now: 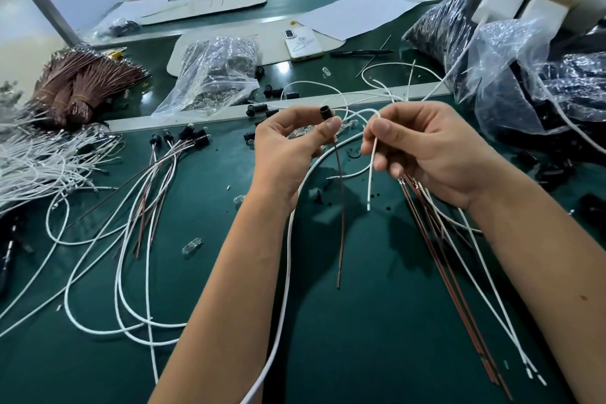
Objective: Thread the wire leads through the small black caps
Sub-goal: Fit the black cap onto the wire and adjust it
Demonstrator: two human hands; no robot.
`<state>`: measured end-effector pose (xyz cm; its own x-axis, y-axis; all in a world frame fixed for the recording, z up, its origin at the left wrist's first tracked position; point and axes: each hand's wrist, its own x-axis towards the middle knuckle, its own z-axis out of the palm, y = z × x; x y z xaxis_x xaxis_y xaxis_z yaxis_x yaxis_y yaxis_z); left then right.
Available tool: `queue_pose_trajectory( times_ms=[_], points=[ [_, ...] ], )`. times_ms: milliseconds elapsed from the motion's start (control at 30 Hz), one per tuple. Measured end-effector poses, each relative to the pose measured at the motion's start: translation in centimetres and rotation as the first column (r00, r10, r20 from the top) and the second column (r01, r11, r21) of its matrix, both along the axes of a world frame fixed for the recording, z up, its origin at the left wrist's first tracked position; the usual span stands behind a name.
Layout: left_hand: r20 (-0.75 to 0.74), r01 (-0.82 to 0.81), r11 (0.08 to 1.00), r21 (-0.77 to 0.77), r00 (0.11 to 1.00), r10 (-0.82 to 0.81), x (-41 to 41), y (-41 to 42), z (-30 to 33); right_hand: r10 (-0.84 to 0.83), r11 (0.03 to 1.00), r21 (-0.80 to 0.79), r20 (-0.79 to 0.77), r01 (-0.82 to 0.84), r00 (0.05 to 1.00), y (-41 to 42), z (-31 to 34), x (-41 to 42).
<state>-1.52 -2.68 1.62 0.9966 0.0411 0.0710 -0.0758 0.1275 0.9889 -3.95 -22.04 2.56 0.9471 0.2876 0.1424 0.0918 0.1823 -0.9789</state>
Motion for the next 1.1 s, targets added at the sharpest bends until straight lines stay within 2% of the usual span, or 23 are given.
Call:
queue_pose_trajectory(
  times_ms=[167, 233, 333, 500, 767, 1100],
  points=[
    [0.012, -0.152, 0.985, -0.08, 0.988, 0.154, 0.5, 0.6, -0.3, -0.13, 0.987, 0.089, -0.028, 0.132, 0.991, -0.5, -0.1, 0.4],
    [0.063, -0.074, 0.997, -0.037, 0.995, 0.077, 0.7, 1.0, -0.3, -0.179, 0.97, 0.17, 0.015, 0.174, 0.984, -0.5, -0.1, 0.5],
    [0.156, 0.119, 0.984, 0.13, 0.978, -0.139, 0.5, 0.6, -0.5, -0.326, 0.942, 0.163, 0.223, 0.295, 0.919, -0.2, 0.0, 0.4],
    [0.218, 0.138, 0.965, 0.223, 0.958, -0.188, 0.2, -0.3, -0.9, -0.474, 0.865, 0.099, 0.479, 0.491, 0.738, 0.8, 0.2, 0.0],
    [0.222, 0.138, 0.967, 0.212, 0.957, -0.185, 0.0, -0.6, -0.8, -0.509, 0.808, 0.13, 0.644, 0.574, 0.571, 1.6, 0.5, -1.0],
    [0.229, 0.093, 0.969, 0.227, 0.962, -0.146, 0.2, -0.5, -1.1, -0.428, 0.812, 0.047, 0.725, 0.581, 0.54, 1.8, 0.4, -1.1]
  ],
)
